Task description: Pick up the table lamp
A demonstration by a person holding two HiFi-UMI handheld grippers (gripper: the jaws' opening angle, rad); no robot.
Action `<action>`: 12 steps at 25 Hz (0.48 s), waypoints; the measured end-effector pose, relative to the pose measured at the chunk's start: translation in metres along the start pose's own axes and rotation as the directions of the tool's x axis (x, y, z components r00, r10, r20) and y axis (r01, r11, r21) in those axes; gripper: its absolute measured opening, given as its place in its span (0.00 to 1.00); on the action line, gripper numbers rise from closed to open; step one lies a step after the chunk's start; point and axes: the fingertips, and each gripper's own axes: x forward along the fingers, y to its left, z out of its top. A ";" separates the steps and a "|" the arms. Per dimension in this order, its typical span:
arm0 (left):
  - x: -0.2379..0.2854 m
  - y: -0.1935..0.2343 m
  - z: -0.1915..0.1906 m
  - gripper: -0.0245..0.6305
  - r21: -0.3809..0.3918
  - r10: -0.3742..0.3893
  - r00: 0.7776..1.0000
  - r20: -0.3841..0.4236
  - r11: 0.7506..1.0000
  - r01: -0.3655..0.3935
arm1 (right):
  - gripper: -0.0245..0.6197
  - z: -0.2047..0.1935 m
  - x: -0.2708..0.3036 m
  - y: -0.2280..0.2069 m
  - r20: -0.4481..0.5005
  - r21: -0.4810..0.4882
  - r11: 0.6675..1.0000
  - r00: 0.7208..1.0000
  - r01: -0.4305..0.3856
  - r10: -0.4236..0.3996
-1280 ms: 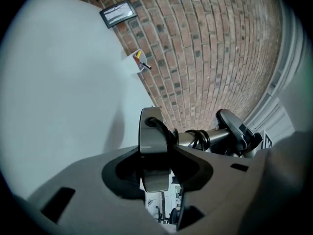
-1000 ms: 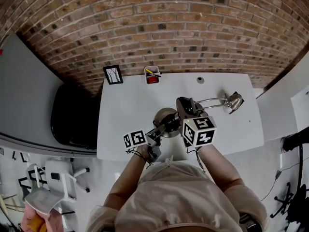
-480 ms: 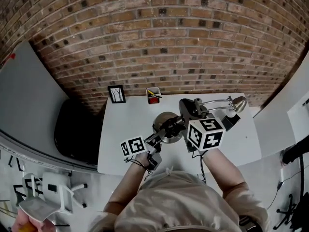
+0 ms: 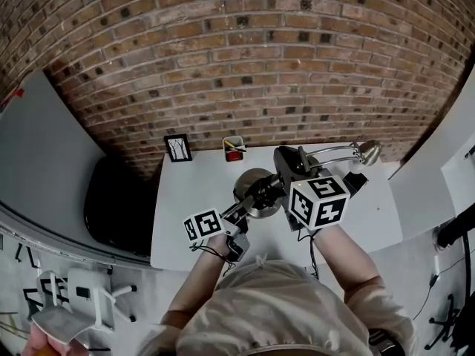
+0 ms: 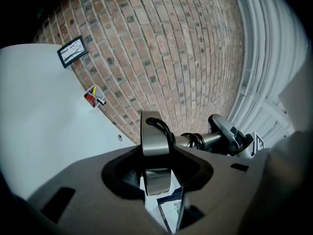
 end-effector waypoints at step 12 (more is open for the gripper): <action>0.001 0.008 -0.007 0.28 -0.001 0.022 1.000 -0.010 1.000 -0.022 | 0.11 -0.012 -0.002 -0.007 -0.003 0.029 1.000 1.000 0.000 0.000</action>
